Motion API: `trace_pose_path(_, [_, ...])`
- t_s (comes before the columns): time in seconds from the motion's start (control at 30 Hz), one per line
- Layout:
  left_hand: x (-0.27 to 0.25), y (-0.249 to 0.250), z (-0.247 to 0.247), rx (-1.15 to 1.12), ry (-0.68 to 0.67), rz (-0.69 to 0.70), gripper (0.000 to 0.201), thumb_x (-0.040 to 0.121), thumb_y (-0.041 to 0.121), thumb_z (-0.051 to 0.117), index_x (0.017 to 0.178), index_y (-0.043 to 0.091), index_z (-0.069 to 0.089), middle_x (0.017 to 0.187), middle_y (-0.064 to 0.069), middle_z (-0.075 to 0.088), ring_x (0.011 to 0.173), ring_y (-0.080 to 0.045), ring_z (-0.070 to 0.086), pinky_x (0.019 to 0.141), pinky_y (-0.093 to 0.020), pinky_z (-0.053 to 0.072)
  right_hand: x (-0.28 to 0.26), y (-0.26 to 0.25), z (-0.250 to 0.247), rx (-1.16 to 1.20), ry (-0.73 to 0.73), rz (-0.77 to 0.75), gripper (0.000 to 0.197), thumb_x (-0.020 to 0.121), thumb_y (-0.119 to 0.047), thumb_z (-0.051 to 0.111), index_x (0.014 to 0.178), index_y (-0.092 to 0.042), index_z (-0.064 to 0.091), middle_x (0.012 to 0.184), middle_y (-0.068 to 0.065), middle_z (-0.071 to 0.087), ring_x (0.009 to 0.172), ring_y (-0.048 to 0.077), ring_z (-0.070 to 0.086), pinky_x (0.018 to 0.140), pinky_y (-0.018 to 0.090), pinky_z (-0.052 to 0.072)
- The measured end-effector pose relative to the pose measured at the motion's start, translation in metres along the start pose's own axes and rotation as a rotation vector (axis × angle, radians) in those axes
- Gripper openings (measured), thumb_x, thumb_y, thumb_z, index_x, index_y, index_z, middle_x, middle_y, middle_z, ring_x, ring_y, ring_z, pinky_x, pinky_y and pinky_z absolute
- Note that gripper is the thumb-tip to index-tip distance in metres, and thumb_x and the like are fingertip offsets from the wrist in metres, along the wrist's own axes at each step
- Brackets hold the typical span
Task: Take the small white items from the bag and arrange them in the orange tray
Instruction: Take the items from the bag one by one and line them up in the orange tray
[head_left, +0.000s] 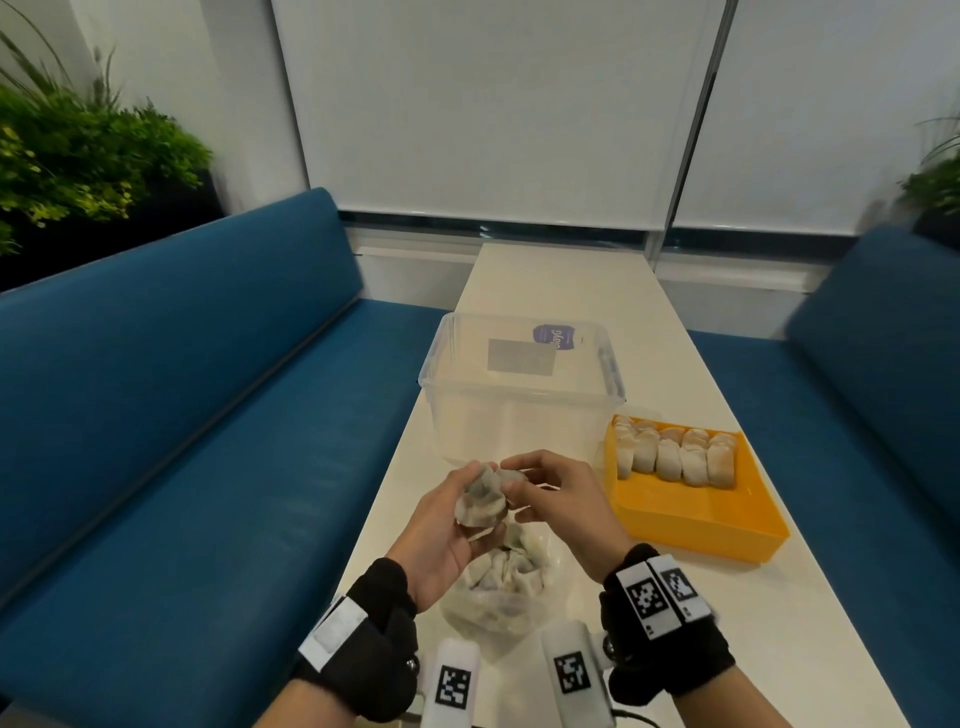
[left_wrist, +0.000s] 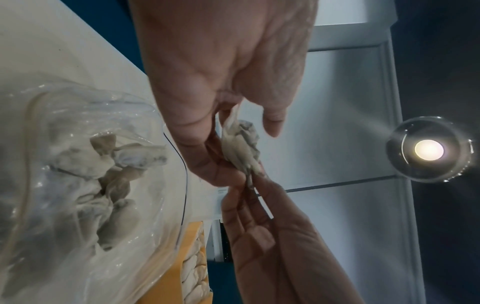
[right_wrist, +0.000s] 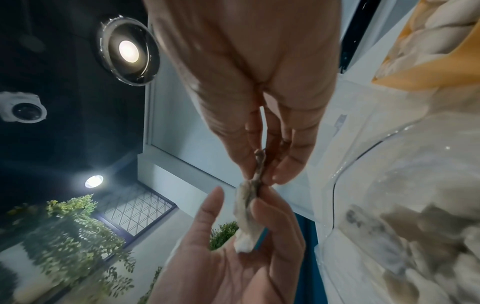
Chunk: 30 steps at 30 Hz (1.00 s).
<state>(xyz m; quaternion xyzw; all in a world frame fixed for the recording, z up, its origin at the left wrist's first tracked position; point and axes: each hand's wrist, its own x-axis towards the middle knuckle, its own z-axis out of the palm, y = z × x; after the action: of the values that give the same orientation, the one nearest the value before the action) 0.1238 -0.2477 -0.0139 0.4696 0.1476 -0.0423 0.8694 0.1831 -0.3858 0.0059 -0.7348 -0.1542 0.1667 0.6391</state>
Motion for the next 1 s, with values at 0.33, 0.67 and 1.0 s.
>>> trace_pose_path(0.33, [0.006, 0.001, 0.002, 0.057, -0.027, -0.019, 0.033, 0.087, 0.035, 0.065, 0.115, 0.019, 0.07, 0.101, -0.007, 0.065, 0.082, -0.015, 0.062, 0.064, -0.025, 0.053, 0.005, -0.007, -0.017, 0.029, 0.05, 0.056, 0.01, 0.089, -0.016, 0.062, 0.092, -0.009, 0.069, 0.077, 0.003, 0.068, 0.07, 0.014, 0.059, 0.061, 0.022, 0.044])
trace_pose_path(0.67, [0.013, -0.002, 0.033, 0.089, 0.046, 0.051, 0.025, 0.086, 0.016, 0.07, 0.109, 0.007, 0.067, 0.075, -0.003, 0.057, 0.067, -0.012, 0.053, 0.053, -0.022, 0.046, 0.016, -0.039, -0.076, -0.287, -0.151, 0.051, 0.021, 0.082, -0.034, 0.07, 0.094, -0.018, 0.072, 0.073, -0.001, 0.067, 0.063, 0.007, 0.05, 0.06, 0.021, 0.04])
trace_pose_path(1.0, [0.028, -0.025, 0.083, 0.177, 0.102, 0.079, 0.019, 0.085, 0.021, 0.072, 0.102, 0.014, 0.066, 0.084, -0.003, 0.057, 0.076, -0.014, 0.052, 0.061, -0.024, 0.047, 0.03, -0.066, -0.124, -0.502, -0.175, -0.142, 0.017, 0.08, -0.016, 0.071, 0.096, -0.013, 0.07, 0.078, 0.006, 0.073, 0.067, 0.01, 0.064, 0.064, 0.017, 0.044])
